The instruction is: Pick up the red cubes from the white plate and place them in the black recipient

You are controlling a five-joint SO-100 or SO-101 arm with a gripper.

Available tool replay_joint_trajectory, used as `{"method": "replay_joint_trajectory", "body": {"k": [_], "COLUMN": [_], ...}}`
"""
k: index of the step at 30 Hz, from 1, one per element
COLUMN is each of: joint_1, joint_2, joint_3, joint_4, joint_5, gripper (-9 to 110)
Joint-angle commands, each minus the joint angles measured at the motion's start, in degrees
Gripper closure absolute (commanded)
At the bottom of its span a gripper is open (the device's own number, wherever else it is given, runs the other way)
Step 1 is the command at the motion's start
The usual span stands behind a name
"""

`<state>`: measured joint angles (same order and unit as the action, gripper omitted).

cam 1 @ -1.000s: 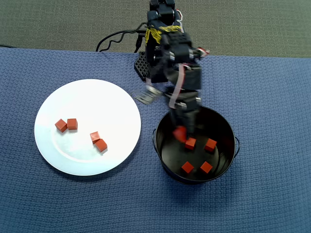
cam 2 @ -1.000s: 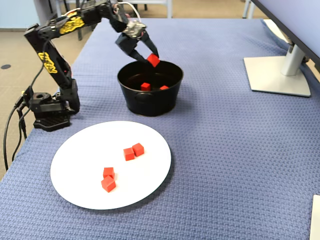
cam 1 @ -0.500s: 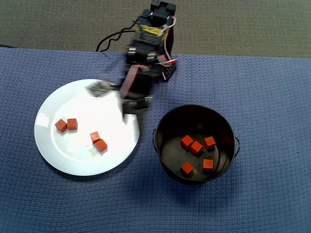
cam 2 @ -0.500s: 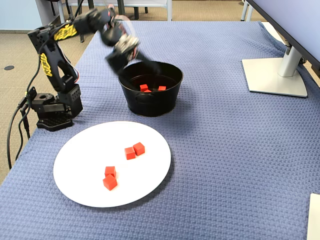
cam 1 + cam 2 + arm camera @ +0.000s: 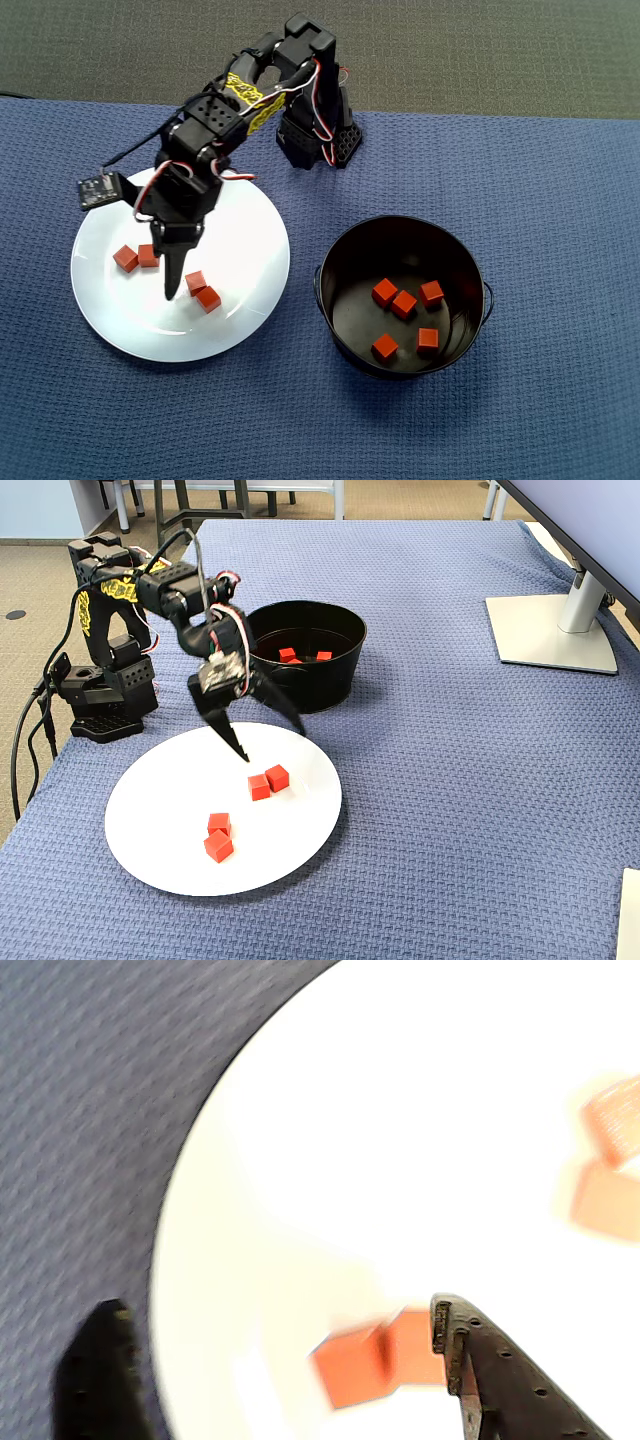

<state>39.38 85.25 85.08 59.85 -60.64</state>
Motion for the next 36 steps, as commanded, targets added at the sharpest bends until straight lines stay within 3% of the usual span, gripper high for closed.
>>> {"method": "replay_joint_trajectory", "body": {"k": [1, 7, 10, 18, 25, 36], "joint_1": [4.7, 12.6, 15.0, 17.8, 17.9, 17.1], "joint_2": [-1.0, -4.2, -5.1, -12.6, -13.5, -19.7], "joint_3": [-1.9, 1.4, 1.2, -4.1, 0.8, 0.3], "joint_4": [-0.8, -8.4, -10.4, -12.1, -14.0, -19.5], "joint_5": [-6.1, -27.2, -32.1, -25.9, -19.7, -26.3], "gripper": [74, 73, 73, 77, 78, 76]}}
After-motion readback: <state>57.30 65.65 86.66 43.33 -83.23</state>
